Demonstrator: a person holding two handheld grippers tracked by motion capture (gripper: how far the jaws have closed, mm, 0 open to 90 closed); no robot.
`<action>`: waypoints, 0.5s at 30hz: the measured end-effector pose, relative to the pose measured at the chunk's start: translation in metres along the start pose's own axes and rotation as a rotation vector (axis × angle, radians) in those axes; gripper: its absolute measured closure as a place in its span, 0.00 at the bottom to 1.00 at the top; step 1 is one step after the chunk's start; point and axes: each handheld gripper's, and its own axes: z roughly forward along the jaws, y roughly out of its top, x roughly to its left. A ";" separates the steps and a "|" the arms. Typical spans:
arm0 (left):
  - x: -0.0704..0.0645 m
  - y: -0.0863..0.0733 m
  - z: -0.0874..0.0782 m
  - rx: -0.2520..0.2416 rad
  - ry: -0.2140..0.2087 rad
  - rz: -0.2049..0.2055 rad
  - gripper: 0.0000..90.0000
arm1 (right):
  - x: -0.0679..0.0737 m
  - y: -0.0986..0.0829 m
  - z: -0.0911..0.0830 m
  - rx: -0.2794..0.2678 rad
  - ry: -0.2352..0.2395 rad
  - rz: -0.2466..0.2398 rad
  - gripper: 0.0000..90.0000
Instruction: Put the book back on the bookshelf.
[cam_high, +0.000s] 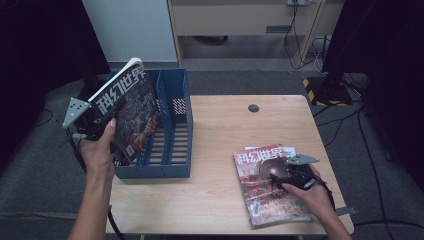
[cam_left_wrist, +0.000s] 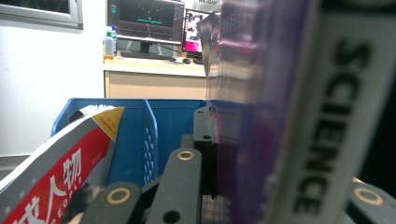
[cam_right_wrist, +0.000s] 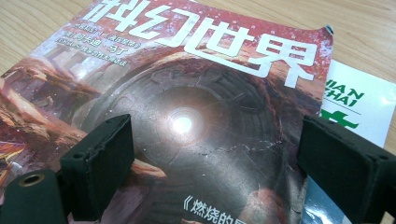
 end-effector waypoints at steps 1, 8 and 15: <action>0.000 0.000 0.001 0.000 0.000 -0.003 0.91 | 0.000 0.000 0.000 0.000 0.000 0.000 0.12; 0.002 -0.006 0.007 0.001 0.013 -0.016 0.91 | 0.000 0.000 0.000 0.000 0.000 -0.001 0.12; 0.003 -0.012 0.014 0.006 0.014 -0.025 0.91 | 0.000 0.000 0.000 -0.001 0.001 -0.001 0.12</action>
